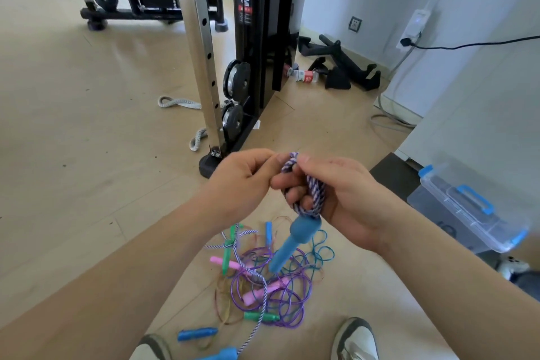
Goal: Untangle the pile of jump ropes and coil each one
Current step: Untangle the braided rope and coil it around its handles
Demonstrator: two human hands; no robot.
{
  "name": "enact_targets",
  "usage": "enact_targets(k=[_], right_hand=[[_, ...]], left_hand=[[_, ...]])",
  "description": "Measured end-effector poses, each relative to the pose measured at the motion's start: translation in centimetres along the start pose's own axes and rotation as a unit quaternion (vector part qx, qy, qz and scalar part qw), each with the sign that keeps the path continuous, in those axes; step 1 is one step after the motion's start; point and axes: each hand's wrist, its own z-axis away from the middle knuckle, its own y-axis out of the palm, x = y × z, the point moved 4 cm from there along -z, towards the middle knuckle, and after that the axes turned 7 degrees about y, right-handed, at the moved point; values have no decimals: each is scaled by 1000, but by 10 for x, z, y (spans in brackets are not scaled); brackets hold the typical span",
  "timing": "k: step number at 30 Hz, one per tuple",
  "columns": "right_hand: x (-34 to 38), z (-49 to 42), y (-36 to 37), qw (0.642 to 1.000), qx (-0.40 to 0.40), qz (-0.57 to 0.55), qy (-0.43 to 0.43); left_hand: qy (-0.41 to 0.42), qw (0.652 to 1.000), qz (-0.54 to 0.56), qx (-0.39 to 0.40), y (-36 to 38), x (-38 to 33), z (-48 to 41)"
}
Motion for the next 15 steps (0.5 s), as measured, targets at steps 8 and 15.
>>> enact_targets(k=[8,15], right_hand=[[12,-12,-42,967,-224,-34,-114],[9,-15,-33,902,-220,334,-164]], left_hand=[[-115,933,-196,279,47,30,33],[97,984,-99,110,29,-36,17]])
